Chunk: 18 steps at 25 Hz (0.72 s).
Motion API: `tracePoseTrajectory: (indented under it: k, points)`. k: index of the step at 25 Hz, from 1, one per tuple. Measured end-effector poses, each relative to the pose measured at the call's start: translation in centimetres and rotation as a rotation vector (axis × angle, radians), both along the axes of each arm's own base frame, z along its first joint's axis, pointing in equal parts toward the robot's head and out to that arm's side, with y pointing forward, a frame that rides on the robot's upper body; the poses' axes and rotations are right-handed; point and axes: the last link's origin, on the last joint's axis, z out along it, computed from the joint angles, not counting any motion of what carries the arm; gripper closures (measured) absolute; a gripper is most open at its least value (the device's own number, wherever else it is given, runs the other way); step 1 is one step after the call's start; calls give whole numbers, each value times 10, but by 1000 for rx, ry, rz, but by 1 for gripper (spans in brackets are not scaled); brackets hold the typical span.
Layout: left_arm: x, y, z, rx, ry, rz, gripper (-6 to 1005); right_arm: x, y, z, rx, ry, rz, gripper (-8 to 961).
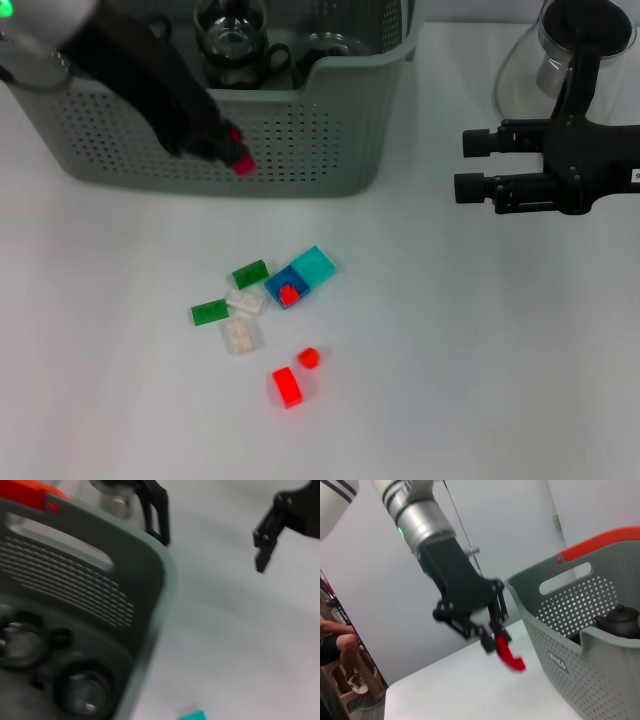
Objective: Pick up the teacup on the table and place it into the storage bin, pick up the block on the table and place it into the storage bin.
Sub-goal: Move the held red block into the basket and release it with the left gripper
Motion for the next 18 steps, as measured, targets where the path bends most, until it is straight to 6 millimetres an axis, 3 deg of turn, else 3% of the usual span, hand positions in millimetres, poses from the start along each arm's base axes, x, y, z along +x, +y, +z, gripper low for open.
tracePoseTrajectory:
  k: [7, 13, 18]
  points:
    - [11, 9, 38, 103, 13, -23, 770, 0, 1, 1, 7, 5, -4, 178]
    - [18, 17, 52, 142, 22, -35, 757, 0, 1, 2, 8, 6, -7, 177]
    - [11, 42, 60, 268, 30, -19, 747, 0, 1, 2, 11, 6, -3, 177]
